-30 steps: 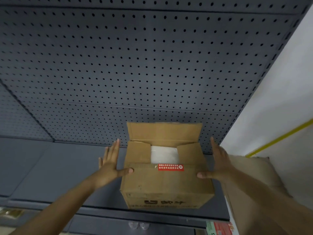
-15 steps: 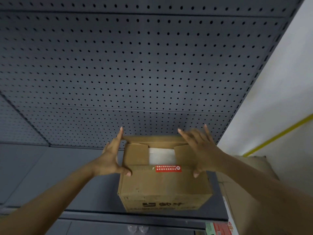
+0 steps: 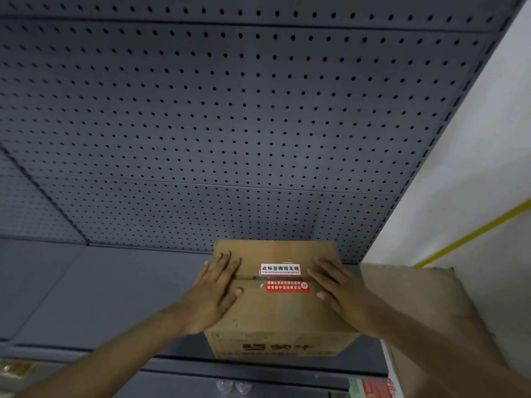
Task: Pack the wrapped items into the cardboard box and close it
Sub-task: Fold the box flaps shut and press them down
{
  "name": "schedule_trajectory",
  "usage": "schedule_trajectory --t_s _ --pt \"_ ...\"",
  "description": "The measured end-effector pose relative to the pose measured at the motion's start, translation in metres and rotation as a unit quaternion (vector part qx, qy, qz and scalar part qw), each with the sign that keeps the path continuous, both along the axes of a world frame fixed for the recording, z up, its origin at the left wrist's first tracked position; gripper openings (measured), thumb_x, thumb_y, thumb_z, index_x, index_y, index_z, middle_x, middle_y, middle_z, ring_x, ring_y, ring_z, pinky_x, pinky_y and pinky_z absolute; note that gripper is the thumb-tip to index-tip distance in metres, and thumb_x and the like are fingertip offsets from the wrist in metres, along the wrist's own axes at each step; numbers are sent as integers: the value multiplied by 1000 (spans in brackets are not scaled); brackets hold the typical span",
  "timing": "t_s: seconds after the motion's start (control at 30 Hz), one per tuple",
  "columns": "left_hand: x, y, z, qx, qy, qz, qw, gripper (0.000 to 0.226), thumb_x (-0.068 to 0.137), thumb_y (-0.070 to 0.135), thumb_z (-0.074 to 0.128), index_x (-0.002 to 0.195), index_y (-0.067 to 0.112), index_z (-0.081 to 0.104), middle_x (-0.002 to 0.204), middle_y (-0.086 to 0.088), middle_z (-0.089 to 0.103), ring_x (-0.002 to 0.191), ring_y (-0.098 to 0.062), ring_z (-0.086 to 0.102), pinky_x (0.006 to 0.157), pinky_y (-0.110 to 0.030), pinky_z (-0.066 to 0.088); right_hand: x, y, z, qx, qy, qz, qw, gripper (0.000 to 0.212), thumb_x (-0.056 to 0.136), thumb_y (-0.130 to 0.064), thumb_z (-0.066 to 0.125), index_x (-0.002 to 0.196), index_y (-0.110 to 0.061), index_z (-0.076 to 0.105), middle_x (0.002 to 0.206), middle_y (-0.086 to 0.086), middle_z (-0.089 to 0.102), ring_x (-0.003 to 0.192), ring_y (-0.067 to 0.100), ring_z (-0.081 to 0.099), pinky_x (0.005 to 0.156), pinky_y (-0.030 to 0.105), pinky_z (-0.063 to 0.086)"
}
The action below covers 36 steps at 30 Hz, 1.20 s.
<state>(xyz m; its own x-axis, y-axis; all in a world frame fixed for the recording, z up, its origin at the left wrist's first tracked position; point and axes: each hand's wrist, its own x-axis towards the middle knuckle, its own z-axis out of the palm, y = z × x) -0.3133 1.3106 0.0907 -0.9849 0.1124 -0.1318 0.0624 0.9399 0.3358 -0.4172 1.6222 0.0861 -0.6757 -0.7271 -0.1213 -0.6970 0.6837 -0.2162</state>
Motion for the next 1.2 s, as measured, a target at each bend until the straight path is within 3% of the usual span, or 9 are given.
schedule_trajectory --t_s 0.1,0.3,0.43,0.6,0.73,0.87,0.97,1.07,1.2 --pt "2 9 -14 3 25 23 999 86 76 74 -16 147 27 -16 154 1 -29 140 -12 -33 110 -26 -31 2 -4 -7 -55 40 -37 997 75 92 -63 -1 143 -23 39 153 5 35 143 16 6 111 45 29" --pt "-8 -9 -21 -50 50 -17 997 82 80 68 -20 149 25 -13 156 1 -23 144 -14 -25 108 -22 -31 12 -18 -11 -122 62 -91 986 84 89 -68 4 132 -17 55 145 7 47 136 14 17 109 37 23" --pt "-15 -21 -23 -28 67 -21 997 83 82 70 -15 151 25 -2 159 2 -12 146 -13 -15 110 -13 -23 17 -28 -14 -108 27 -100 989 97 78 -75 -9 144 -21 36 153 2 33 143 18 14 110 25 12" --pt "-13 -15 -24 -24 89 -3 996 77 89 64 -9 151 22 11 159 0 2 147 -15 -2 113 -13 -17 16 -30 -14 -115 87 -123 982 69 98 -54 12 118 -18 67 125 8 64 123 21 35 98 36 36" --pt "-13 -15 -19 -112 106 -17 988 67 101 47 2 144 11 39 149 -15 39 137 -29 39 119 -28 17 16 -31 -19 -101 97 -130 982 71 98 -55 11 110 -19 72 120 6 68 119 20 38 93 37 46" --pt "-14 -11 -13 -165 73 -24 983 67 102 40 4 133 8 54 134 -17 57 120 -30 59 98 -42 45 12 -29 -25 -112 96 -122 981 75 96 -58 10 112 -16 71 124 8 66 123 20 35 96 41 44" --pt "-13 -9 -12 -177 54 -19 983 74 100 44 -3 135 7 51 139 -18 52 124 -30 55 102 -41 41 15 -31 -19 -90 80 -112 986 81 93 -62 6 118 -16 67 130 8 62 130 25 37 102 38 34" --pt "-14 -6 -10 -164 53 -23 985 99 81 56 -32 149 9 22 156 -15 21 144 -29 26 116 -33 13 18 -30 -9 -70 39 -121 989 93 83 -71 -4 132 -20 55 145 3 47 139 28 36 111 33 23" --pt "-14 -4 -3 -158 21 -26 987 120 54 63 -49 152 12 0 161 -13 -1 149 -25 0 115 -29 -8 23 -31 1 -4 88 -125 988 78 96 -57 2 118 -19 67 124 5 66 117 29 60 103 42 45"
